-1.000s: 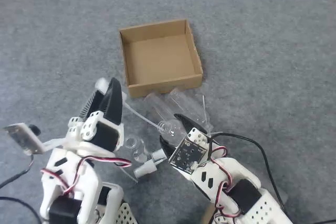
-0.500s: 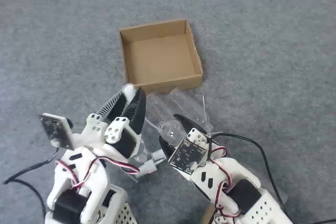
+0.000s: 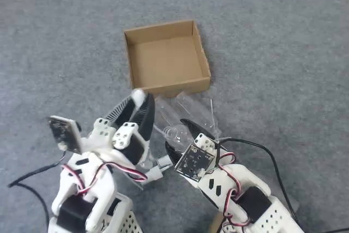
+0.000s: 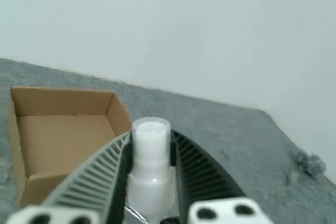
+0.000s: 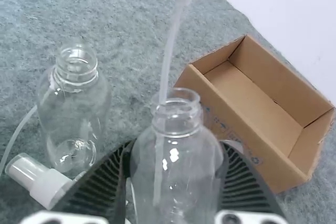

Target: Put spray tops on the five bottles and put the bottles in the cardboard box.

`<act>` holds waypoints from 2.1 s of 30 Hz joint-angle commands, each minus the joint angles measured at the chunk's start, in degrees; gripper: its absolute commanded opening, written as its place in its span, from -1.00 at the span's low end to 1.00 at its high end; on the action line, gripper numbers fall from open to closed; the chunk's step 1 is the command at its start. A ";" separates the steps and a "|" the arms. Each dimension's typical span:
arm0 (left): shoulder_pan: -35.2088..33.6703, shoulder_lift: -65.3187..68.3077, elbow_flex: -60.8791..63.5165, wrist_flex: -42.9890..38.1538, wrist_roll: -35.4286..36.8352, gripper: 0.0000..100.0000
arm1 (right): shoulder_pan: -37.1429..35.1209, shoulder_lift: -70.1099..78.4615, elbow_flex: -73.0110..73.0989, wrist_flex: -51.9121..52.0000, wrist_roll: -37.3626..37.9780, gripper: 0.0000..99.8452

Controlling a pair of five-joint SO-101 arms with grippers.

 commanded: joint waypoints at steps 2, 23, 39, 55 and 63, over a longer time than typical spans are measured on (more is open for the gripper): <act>3.87 -0.44 0.66 -1.85 -6.95 -0.98 | 0.31 -1.36 -3.34 2.33 -3.52 -0.76; 8.53 -0.44 2.33 -2.02 -10.73 -0.87 | 0.31 -1.45 -4.66 2.77 -3.69 -0.76; 8.18 -0.44 3.30 -1.76 -10.73 -0.68 | 0.22 -1.45 -4.66 0.66 -3.69 -0.76; 8.00 -0.53 2.24 -1.49 -10.99 -0.67 | 0.75 -1.45 -4.66 0.75 -3.69 -0.76; 7.82 -0.53 -2.15 3.96 -10.73 -0.67 | 4.70 -1.45 -4.75 0.66 -3.69 -0.76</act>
